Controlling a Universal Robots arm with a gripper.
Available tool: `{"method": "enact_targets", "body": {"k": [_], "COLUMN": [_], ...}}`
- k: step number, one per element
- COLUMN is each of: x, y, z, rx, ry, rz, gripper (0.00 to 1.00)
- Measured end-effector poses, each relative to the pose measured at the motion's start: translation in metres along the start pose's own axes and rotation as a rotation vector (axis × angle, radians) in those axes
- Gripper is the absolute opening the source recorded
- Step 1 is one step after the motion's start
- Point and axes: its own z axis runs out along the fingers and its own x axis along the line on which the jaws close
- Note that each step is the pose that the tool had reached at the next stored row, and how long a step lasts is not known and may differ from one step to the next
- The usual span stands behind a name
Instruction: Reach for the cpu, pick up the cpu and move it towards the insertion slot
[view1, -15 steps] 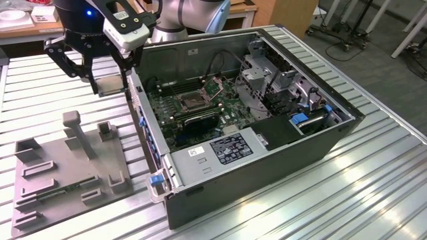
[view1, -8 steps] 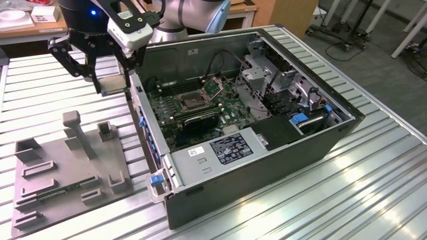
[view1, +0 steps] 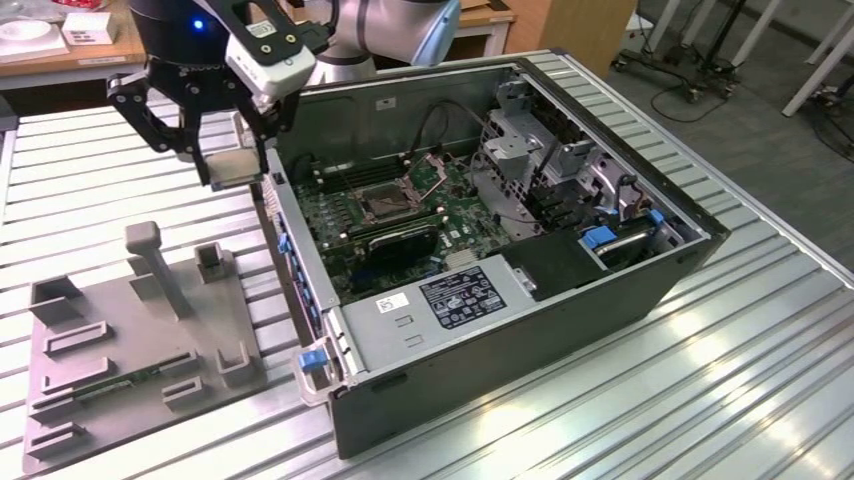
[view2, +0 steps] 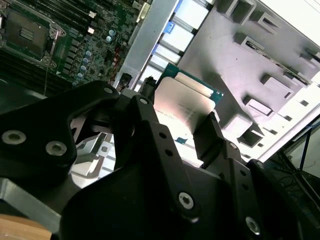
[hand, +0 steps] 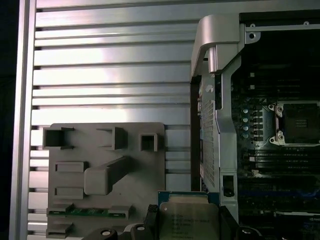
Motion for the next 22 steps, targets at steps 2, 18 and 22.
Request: {"method": "enact_targets", "body": {"k": [2, 18, 22], "x": [-0.0015, -0.0115, -0.0136], "y": [0.0000, 0.0001, 0.0001], "z": [0.0000, 0.0000, 0.0000], "rx": [0.0000, 0.0000, 0.0000], "ry": [0.0000, 0.0000, 0.0000], "rz": [0.000, 0.000, 0.000], "gripper": [0.55, 0.55, 0.55]}}
